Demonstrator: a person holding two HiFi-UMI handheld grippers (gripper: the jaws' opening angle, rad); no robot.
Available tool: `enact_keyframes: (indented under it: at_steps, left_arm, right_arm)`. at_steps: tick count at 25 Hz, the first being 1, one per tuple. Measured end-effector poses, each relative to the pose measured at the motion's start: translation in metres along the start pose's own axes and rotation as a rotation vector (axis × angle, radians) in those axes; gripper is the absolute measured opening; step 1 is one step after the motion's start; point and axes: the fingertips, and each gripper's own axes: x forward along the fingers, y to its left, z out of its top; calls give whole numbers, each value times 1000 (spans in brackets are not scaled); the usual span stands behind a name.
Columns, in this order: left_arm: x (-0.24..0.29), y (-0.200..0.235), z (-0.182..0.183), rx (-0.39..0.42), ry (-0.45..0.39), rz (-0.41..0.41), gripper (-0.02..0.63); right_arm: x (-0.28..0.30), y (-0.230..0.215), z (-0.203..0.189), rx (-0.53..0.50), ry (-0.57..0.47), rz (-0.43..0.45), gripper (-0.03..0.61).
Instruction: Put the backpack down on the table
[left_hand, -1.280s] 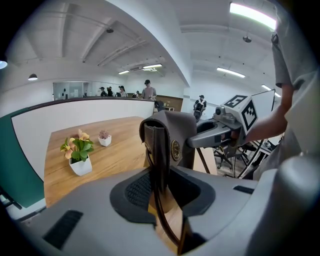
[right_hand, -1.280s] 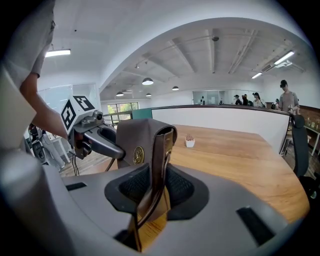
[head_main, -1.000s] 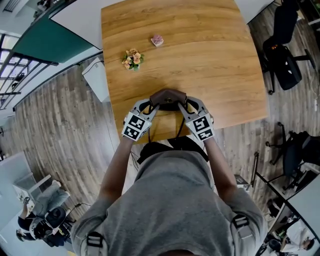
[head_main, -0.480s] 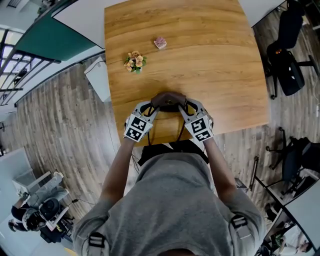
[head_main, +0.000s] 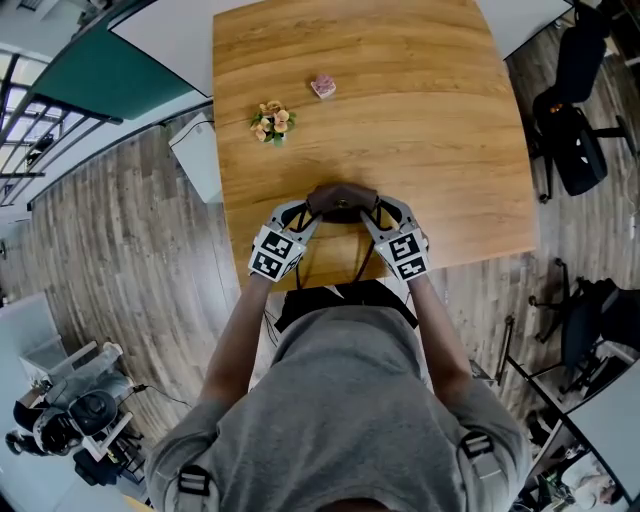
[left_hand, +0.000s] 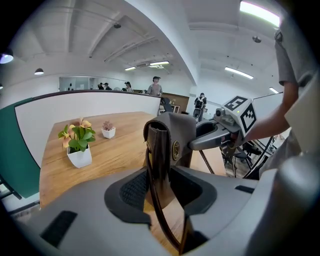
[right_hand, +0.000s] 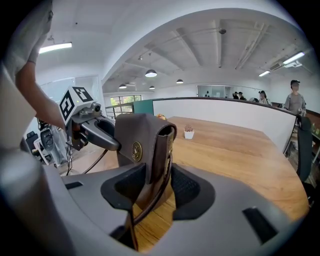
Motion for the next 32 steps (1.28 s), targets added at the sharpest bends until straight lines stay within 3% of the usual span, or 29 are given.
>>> enact_keyframes:
  at_steps: [6, 22, 24, 27, 32]
  left_arm:
    - [-4, -4, 4, -57, -37, -14, 187]
    - [-57, 3, -2, -119, -125, 46, 202]
    - [-65, 0, -5, -113, -128, 33, 199]
    - [-78, -10, -13, -90, -125, 0, 133]
    - [-101, -20, -15, -65, -153, -17, 55]
  right_arm:
    - [-9, -4, -10, 52, -23, -45, 232]
    - [-40, 8, 5, 92, -93, -145, 228]
    - [-44, 12, 7, 97, -100, -157, 203]
    - [-53, 24, 4, 116, -111, -166, 157]
    - [-69, 54, -3, 129, -124, -169, 5]
